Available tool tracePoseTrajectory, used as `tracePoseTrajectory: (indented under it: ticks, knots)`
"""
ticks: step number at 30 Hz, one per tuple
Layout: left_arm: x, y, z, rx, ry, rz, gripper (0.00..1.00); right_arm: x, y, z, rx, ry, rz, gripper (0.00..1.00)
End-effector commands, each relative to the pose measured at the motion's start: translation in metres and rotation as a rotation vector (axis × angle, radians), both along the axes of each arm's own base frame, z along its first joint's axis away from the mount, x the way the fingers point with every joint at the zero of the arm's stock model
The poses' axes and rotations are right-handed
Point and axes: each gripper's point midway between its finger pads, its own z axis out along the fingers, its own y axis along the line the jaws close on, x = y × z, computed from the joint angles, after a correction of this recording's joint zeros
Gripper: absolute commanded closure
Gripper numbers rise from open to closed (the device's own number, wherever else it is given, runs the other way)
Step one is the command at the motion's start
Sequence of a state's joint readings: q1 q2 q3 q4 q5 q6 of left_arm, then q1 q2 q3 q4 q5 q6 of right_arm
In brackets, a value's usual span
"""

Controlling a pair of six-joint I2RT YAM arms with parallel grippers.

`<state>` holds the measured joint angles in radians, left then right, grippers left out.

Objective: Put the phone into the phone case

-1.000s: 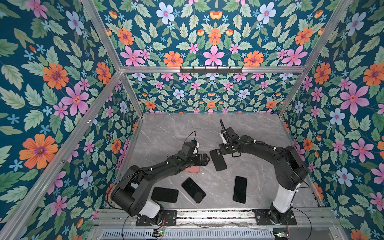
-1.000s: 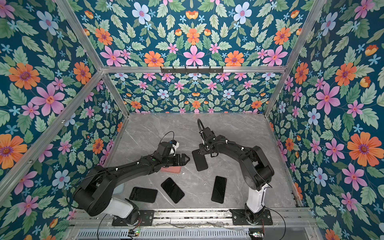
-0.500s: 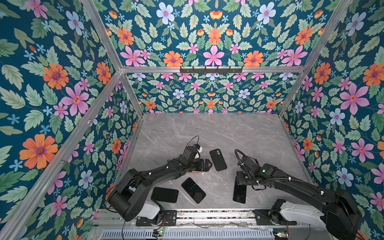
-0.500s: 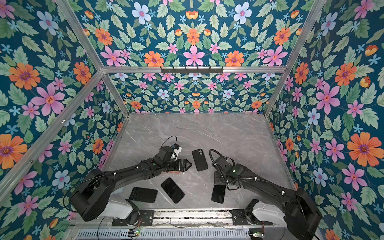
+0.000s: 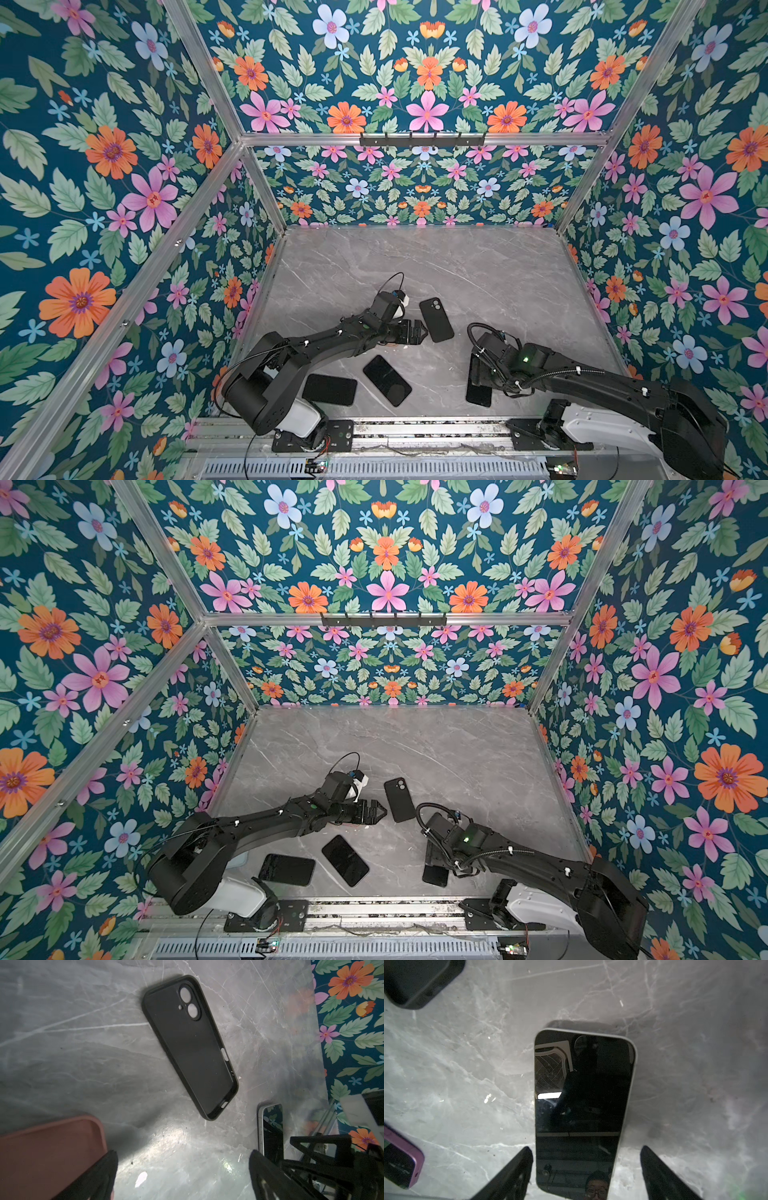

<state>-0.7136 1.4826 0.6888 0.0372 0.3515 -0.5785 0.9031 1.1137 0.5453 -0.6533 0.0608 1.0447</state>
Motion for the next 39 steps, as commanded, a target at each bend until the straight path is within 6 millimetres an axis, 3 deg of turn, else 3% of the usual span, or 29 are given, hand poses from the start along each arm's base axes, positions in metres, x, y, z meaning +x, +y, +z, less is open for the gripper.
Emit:
tracePoseTrajectory:
  ticks: [1, 18, 30, 39]
  knots:
    - [-0.001, 0.001, 0.0, 0.004, 0.012, 0.011, 0.0, 0.001, 0.002, -0.003, -0.001, 0.02, -0.063, 0.18]
    - [-0.001, 0.0, -0.001, -0.001, 0.025, 0.014, 0.0, -0.005, 0.002, -0.014, -0.095, 0.082, -0.079, 0.11]
    - [0.001, -0.01, -0.001, -0.024, 0.045, -0.011, 0.0, -0.008, 0.004, -0.021, -0.239, 0.11, -0.04, 0.24]
    - [0.0, -0.015, 0.0, -0.039, 0.054, -0.026, 0.0, 0.001, 0.017, -0.019, -0.18, 0.06, 0.022, 0.38]
